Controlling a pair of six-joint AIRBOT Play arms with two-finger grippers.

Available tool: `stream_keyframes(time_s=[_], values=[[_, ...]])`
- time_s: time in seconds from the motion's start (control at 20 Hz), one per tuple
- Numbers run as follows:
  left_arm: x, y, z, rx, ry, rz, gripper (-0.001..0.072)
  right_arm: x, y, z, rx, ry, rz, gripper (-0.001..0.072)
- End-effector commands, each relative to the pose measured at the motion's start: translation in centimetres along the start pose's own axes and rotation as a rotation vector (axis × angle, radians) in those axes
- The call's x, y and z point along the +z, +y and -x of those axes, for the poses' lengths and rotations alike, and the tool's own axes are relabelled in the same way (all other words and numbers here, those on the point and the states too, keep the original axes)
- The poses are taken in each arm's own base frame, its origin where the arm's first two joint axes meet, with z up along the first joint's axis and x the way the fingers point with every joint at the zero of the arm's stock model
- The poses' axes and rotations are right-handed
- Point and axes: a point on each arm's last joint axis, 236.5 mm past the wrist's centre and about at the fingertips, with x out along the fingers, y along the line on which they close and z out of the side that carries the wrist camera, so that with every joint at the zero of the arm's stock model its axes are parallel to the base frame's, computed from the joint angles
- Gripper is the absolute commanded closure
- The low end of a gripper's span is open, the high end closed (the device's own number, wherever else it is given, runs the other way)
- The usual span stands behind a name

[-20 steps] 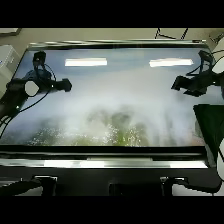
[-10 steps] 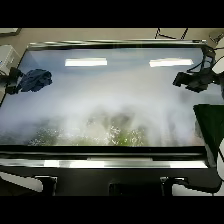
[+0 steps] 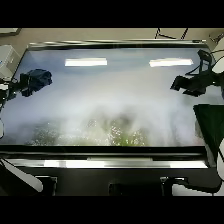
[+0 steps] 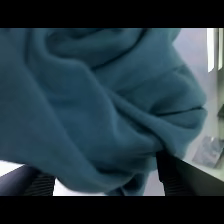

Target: Fold the clothes and pants, and hang the long-sleeved shirts on hangers.

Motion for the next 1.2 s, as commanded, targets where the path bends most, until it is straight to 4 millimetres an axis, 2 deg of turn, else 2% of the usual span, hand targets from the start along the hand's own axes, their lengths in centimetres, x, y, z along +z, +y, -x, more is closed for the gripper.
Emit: stream_keyframes(time_s=[0.0, 0.05, 0.1, 0.2, 0.3, 0.35, 0.45, 0.6, 0.7, 0.8, 0.9, 0.95, 1.05, 1.15], values=[[0.9, -0.3, -2.1, -0.052, -0.104, 0.006, 0.0118, -2.5, 0.7, 0.1, 0.028, 0.107, -0.012, 0.0035], [0.2, -0.4, -2.4, -0.05, -0.085, 0.002, 0.0474, -3.1, 0.8, 0.2, 0.029, 0.13, -0.025, 0.0035], [-0.5, -0.6, -2.4, -0.05, -0.062, -0.009, 0.0679, -3.4, 0.8, 0.2, 0.028, 0.145, -0.034, 0.0035], [-1.7, -2.2, -1.7, -0.067, -0.026, -0.093, 0.0684, -3.6, 0.8, 0.3, 0.028, 0.153, -0.033, 0.0035], [-2.9, -6.7, 0.7, -0.128, -0.015, -0.351, 0.0685, -3.4, 0.8, 0.5, 0.028, 0.14, -0.031, 0.0035], [-4.2, -10.0, 2.8, -0.177, 0.0, -0.5, 0.0685, -3.2, 0.8, 0.6, 0.028, 0.128, -0.03, 0.0034], [-8.9, -16.9, 8.8, -0.305, 0.073, -0.746, 0.0685, -1.9, 1.0, 1.3, 0.03, 0.063, -0.026, 0.0034], [-17.7, -26.2, 19.9, -0.512, 0.151, -0.942, 0.0685, 0.5, 1.7, 3.8, 0.039, -0.084, -0.015, 0.0034], [-24.1, -29.8, 26.5, -0.619, 0.189, -1.079, 0.0685, 1.5, 2.2, 6.5, 0.042, -0.176, -0.001, 0.0034], [-30.3, -30.9, 30.9, -0.665, 0.26, -1.163, 0.0686, 1.9, 2.9, 10.0, 0.047, -0.271, 0.031, 0.0034], [-36.2, -30.7, 33.3, -0.67, 0.343, -1.181, 0.0686, 2.1, 3.7, 13.8, 0.05, -0.375, 0.075, 0.0034], [-39.2, -30.1, 33.8, -0.663, 0.393, -1.193, 0.0686, 2.1, 4.0, 15.8, 0.049, -0.427, 0.086, 0.0034], [-45.4, -27.1, 33.6, -0.607, 0.506, -1.245, 0.0686, 1.6, 4.2, 19.0, 0.03, -0.503, 0.104, 0.0035], [-50.0, -22.4, 32.5, -0.512, 0.605, -1.304, 0.0685, 0.7, 3.5, 21.1, -0.014, -0.537, 0.117, 0.0035]])
